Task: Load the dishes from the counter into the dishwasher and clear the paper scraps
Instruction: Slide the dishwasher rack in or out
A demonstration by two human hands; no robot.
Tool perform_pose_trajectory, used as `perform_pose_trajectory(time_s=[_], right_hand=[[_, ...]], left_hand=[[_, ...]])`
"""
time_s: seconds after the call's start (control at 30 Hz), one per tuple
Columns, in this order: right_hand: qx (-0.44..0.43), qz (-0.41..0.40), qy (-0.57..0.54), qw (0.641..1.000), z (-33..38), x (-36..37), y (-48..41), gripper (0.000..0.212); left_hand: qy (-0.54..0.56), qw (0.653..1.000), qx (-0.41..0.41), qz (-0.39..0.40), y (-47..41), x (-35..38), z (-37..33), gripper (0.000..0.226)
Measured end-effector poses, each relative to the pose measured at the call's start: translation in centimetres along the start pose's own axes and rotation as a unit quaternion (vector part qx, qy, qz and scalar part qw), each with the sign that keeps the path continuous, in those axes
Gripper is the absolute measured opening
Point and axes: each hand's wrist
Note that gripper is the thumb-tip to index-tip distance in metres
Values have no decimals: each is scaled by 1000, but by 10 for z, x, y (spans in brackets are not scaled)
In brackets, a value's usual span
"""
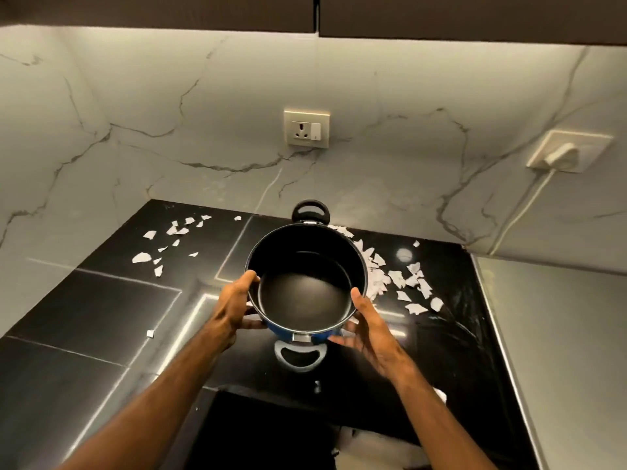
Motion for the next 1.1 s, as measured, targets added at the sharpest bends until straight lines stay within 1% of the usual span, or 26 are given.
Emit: perform_pose_trajectory(time_s=[0.07, 0.13, 0.2, 0.23, 0.27, 0.3, 0.33, 0.37, 0.4, 0.43, 0.47, 0.5, 0.53, 0.57, 0.63, 0.7, 0.77, 0.87, 0.93, 1.0, 1.03, 1.1], right_hand=[[-17, -34, -22, 999, -7, -1, 18, 76], [-44, -85, -1, 995, -14, -5, 39, 81], [-71, -142, 16, 987, -23, -9, 65, 79], [-77, -168, 29, 982, -28, -12, 76, 78], [-87, -197, 42, 976, -34, -15, 90, 77], [-97, -222, 62, 968, -39, -17, 103, 74], [-107, -245, 73, 961, -46, -20, 119, 72], [-116, -264, 85, 954, -52, -22, 134, 71], [-121, -282, 98, 947, -58, -22, 147, 72], [-124, -308, 104, 938, -65, -23, 165, 79], [-130, -332, 102, 929, -70, -23, 180, 88], [-132, -353, 91, 922, -76, -23, 197, 96], [-137, -367, 79, 917, -80, -20, 213, 96], [-139, -378, 74, 912, -83, -19, 226, 92], [-145, -406, 83, 898, -86, -19, 257, 90], [-156, -435, 134, 876, -89, -22, 288, 93], [-168, -449, 161, 863, -92, -25, 315, 97], [-190, -474, 148, 847, -100, -32, 352, 85], [-195, -485, 145, 840, -103, -35, 376, 80], [-192, -493, 136, 838, -108, -43, 400, 77], [-191, -496, 130, 837, -112, -48, 411, 75], [-181, -508, 118, 834, -121, -63, 430, 75]], left_hand=[[0, 1000, -13, 16, 8, 3, 9, 29], [-13, 998, -41, 53, 16, 7, 18, 31], [-52, 994, -55, 81, 27, 16, 26, 30], [-83, 992, -39, 81, 29, 20, 29, 28], [-143, 987, 3, 75, 31, 26, 34, 27], [-217, 972, 66, 59, 34, 31, 38, 30], [-290, 946, 139, 40, 42, 38, 41, 37], [-325, 922, 209, 22, 53, 45, 43, 45], [-325, 909, 262, 18, 69, 54, 43, 45], [-301, 906, 293, 44, 87, 66, 46, 39], [-269, 912, 296, 93, 104, 80, 49, 30], [-250, 913, 282, 159, 124, 97, 55, 22], [-245, 907, 258, 224, 141, 112, 64, 20], [-245, 895, 244, 281, 157, 127, 71, 24], [-271, 857, 228, 374, 190, 159, 88, 39], [-299, 820, 233, 428, 223, 187, 101, 40], [-338, 793, 264, 432, 249, 209, 108, 37], [-378, 762, 287, 439, 278, 234, 122, 27], [-394, 756, 305, 425, 293, 246, 131, 26], [-400, 757, 317, 408, 306, 256, 141, 28], [-401, 757, 316, 408, 312, 260, 144, 25], [-408, 744, 315, 425, 327, 268, 152, 18]])
Point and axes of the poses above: each hand's wrist, its own y-axis away from the middle knuckle, its own x-axis out of the palm, z = x × y
